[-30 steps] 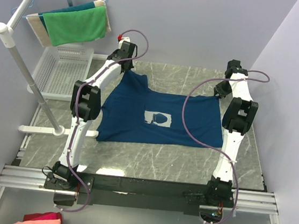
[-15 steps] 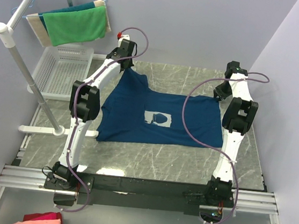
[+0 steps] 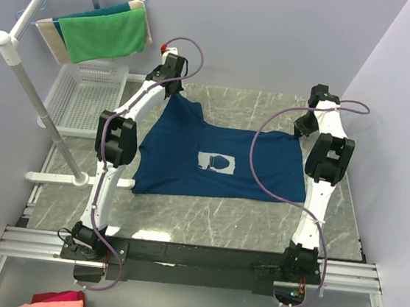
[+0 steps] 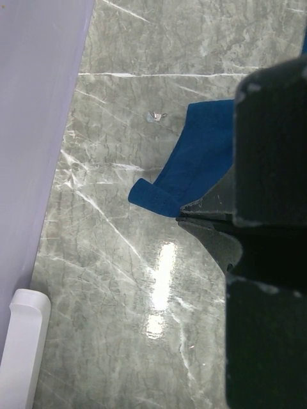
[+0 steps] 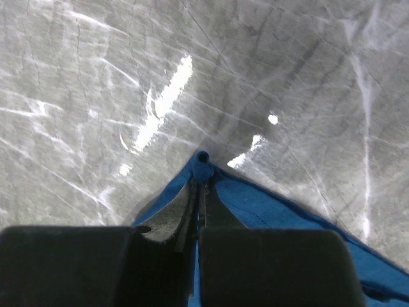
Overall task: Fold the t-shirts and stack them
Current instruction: Fold the tshirt
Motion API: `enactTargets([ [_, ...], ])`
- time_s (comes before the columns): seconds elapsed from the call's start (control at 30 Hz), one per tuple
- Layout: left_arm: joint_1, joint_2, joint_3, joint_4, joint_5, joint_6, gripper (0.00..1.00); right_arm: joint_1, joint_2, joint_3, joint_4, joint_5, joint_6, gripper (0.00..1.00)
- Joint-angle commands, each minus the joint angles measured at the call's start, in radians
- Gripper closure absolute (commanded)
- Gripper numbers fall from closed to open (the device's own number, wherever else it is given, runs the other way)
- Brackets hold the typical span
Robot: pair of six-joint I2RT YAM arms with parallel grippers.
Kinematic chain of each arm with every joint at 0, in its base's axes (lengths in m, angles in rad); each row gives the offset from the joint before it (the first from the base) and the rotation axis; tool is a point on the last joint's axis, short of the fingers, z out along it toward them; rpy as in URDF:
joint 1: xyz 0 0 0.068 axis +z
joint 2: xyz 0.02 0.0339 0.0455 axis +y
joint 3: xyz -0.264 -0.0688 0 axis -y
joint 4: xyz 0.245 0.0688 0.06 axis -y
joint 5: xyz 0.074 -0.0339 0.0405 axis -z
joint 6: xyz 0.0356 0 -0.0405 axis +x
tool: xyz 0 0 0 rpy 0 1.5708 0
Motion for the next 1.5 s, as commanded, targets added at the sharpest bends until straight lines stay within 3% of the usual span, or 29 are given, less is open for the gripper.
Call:
enactTargets([
  [0.0, 0.010, -0.083, 0.026, 0.034, 0.009, 0.003, 0.99, -0.003, -0.134, -0.043, 0.042, 0.038, 0.012, 1.00],
  [0.47, 0.010, -0.192, -0.126, 0.031, -0.017, -0.027, 0.99, -0.006, -0.344, -0.240, 0.083, 0.078, 0.000, 1.00],
  [0.77, 0.007, -0.293, -0.216, -0.003, -0.002, -0.050, 0.99, -0.008, -0.478, -0.457, 0.140, 0.051, -0.003, 1.00],
  [1.07, 0.003, -0.433, -0.393, -0.041, 0.007, -0.083, 0.99, -0.008, -0.576, -0.640, 0.195, 0.035, -0.009, 1.00],
  [1.47, -0.033, -0.565, -0.666, -0.045, 0.020, -0.139, 0.99, -0.012, -0.642, -0.767, 0.188, 0.081, 0.019, 1.00],
])
